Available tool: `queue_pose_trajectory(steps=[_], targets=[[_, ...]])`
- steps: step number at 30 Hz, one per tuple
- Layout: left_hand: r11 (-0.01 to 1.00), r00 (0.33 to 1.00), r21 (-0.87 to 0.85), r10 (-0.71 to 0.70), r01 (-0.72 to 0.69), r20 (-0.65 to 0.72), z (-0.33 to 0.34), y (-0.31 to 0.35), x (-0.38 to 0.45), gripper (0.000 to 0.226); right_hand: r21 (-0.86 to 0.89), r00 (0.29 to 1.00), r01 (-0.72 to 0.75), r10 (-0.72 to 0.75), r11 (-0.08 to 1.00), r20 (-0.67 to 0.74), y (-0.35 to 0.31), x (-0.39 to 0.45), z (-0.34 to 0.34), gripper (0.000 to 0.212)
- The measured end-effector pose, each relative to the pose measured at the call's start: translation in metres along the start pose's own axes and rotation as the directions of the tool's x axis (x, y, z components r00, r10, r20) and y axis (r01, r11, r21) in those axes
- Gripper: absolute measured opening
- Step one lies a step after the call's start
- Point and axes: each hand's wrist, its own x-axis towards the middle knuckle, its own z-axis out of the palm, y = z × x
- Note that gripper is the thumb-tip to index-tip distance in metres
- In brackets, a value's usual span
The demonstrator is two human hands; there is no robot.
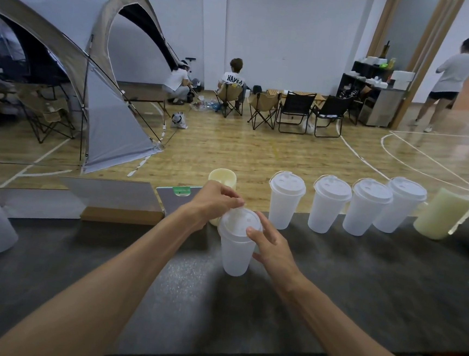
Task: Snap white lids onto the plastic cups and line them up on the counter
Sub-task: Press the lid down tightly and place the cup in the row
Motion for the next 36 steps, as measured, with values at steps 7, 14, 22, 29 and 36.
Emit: queue_pose_trajectory(steps=[7,14,22,29,36], targets=[[0.996,0.995,-0.034,-0.077,0.079,0.062,-0.003,0.004,-0.001,0.007,0.000,1.000,0.005,-0.005,1.000,-0.011,0.001,0.002,0.000,0.047],[0.999,0.996,-0.023,-0.040,0.042,0.084,-0.005,-0.001,-0.002,0.007,0.006,1.000,-0.003,0.003,1.000,-0.014,0.002,0.004,0.001,0.048],[1.000,1.000,-0.012,0.004,-0.004,0.008,0.006,-0.005,-0.012,0.009,0.016,0.999,-0.024,0.025,1.000,-0.031,-0.005,0.003,-0.001,0.057],[0.923,0.978,-0.335,-0.206,0.189,-0.017,0.032,-0.018,-0.052,0.038,0.009,0.999,-0.012,0.012,1.000,-0.032,-0.007,-0.002,-0.006,0.024],[0.936,0.988,-0.318,-0.129,0.148,0.081,0.102,0.026,-0.044,0.041,0.020,0.983,0.009,-0.005,1.000,-0.185,-0.024,-0.013,-0.088,0.038]])
